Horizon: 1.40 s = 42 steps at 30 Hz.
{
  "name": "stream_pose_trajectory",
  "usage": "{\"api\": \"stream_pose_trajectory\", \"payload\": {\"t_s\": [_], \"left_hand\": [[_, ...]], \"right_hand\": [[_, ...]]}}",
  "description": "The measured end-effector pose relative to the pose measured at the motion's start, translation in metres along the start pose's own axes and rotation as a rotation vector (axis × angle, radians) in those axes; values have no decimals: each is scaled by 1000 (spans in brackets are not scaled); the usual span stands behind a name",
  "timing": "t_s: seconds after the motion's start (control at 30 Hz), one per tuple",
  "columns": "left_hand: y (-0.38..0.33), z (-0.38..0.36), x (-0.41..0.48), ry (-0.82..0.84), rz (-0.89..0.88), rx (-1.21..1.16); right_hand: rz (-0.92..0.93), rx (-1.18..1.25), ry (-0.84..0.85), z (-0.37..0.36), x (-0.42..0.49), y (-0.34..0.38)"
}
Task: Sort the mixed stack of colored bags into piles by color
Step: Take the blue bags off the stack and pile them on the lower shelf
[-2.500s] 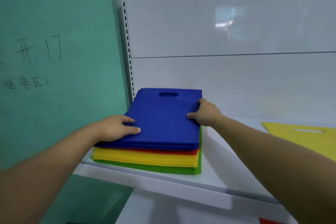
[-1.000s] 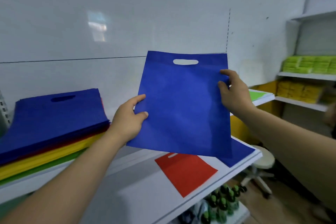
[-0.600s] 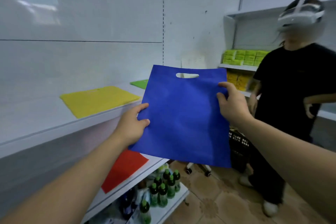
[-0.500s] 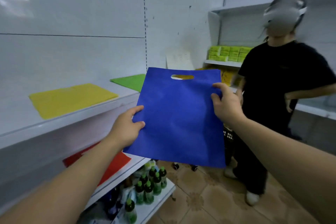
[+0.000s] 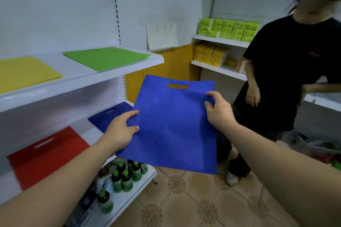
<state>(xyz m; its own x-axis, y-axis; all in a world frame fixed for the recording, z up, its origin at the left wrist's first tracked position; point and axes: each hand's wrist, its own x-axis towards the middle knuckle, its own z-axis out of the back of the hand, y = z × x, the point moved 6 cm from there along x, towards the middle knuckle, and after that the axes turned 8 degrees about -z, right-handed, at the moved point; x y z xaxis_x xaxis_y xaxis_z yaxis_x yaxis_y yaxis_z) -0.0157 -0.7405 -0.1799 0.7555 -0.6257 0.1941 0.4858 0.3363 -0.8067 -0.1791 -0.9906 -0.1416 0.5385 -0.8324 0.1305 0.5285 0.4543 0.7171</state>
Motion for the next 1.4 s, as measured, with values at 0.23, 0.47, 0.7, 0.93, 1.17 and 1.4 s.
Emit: {"api": "stream_pose_trajectory", "payload": {"t_s": [0.23,0.47,0.7,0.93,1.17,1.4], "left_hand": [[88,-18,57,-31,219,-129],[160,-5,80,-143,434,-175],[219,-6,88,-225,601,-182],[267,-31,117,-301,729,42],[309,-56,152,-355,719,185],[332,-100,147,49,708,385]], "right_hand": [[-27,-36,175,-100,84,5],[16,-21,425,-214,141,25],[157,-30,609,-323,182,52],[257,-35,856,-438,228,55],[367,-88,836,-512,265,42],[512,-380,797,-532,263,15]]}}
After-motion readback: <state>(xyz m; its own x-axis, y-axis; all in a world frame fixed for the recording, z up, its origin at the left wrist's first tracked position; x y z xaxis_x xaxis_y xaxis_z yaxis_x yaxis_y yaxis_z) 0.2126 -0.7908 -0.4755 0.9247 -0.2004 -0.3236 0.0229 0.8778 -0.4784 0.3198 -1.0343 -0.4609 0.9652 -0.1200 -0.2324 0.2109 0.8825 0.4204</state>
